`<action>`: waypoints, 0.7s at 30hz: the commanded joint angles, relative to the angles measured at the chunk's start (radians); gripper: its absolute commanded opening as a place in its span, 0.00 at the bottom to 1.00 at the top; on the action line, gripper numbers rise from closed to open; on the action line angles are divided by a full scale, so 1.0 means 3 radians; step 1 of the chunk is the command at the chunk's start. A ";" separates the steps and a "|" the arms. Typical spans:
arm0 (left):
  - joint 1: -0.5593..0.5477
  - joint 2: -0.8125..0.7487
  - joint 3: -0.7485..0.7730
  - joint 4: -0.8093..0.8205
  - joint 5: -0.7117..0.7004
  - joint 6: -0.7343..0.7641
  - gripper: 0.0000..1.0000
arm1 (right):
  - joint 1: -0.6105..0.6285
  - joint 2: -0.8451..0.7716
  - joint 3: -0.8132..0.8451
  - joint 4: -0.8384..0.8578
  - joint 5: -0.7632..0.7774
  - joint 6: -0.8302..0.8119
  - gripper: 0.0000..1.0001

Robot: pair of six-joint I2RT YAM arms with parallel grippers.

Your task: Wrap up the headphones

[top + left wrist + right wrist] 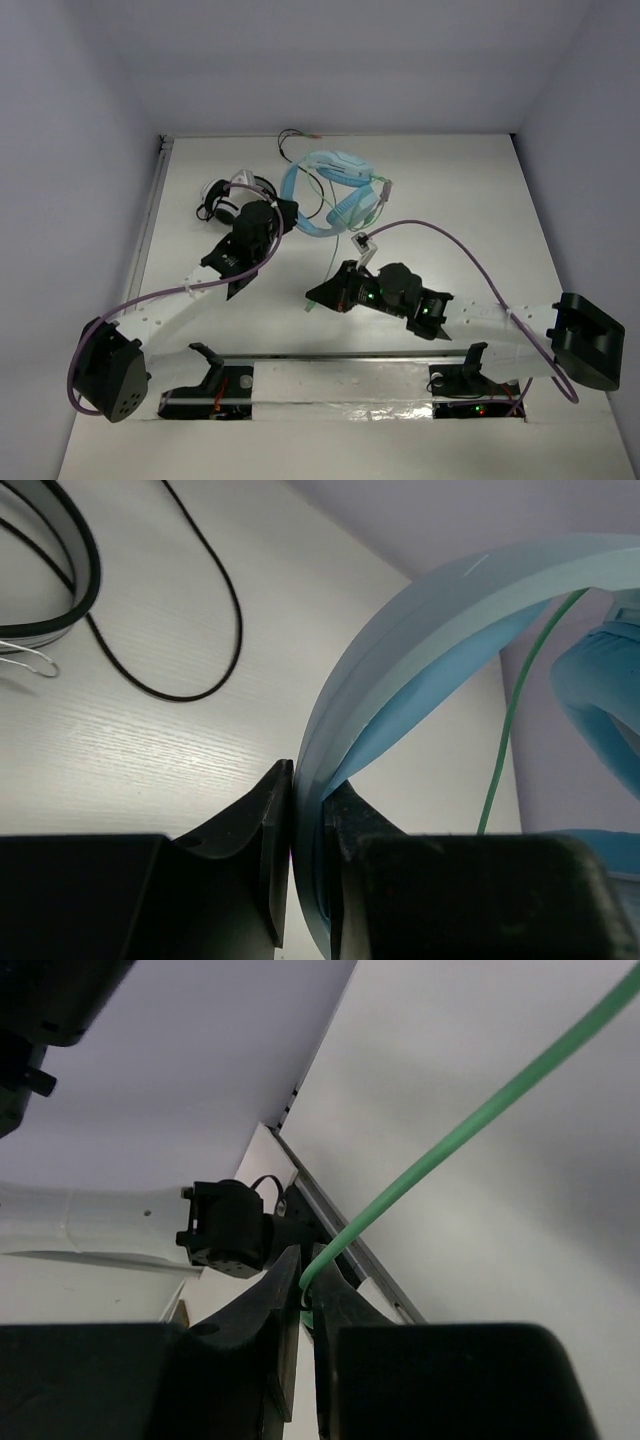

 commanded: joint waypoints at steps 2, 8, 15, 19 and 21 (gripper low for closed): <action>-0.0060 -0.0019 -0.0116 0.0441 -0.0430 -0.0120 0.00 | 0.0070 -0.0074 0.0189 0.0017 0.0283 -0.0019 0.12; -0.0285 0.0042 -0.0285 0.0411 -0.0722 -0.0054 0.00 | 0.0070 -0.0135 0.0255 0.0190 0.0708 -0.0065 0.13; -0.0597 0.0135 -0.0351 0.0309 -0.0891 0.0059 0.00 | 0.0070 0.0105 0.0414 0.0420 0.1463 0.0006 0.14; -0.0628 0.0129 -0.0423 0.0267 -0.0912 0.0018 0.00 | 0.0070 0.0334 0.0394 0.0691 0.1832 0.0241 0.15; -0.0628 0.0124 -0.0449 0.0247 -0.0876 -0.0023 0.00 | 0.0070 0.0437 0.0378 0.0859 0.2041 0.0374 0.15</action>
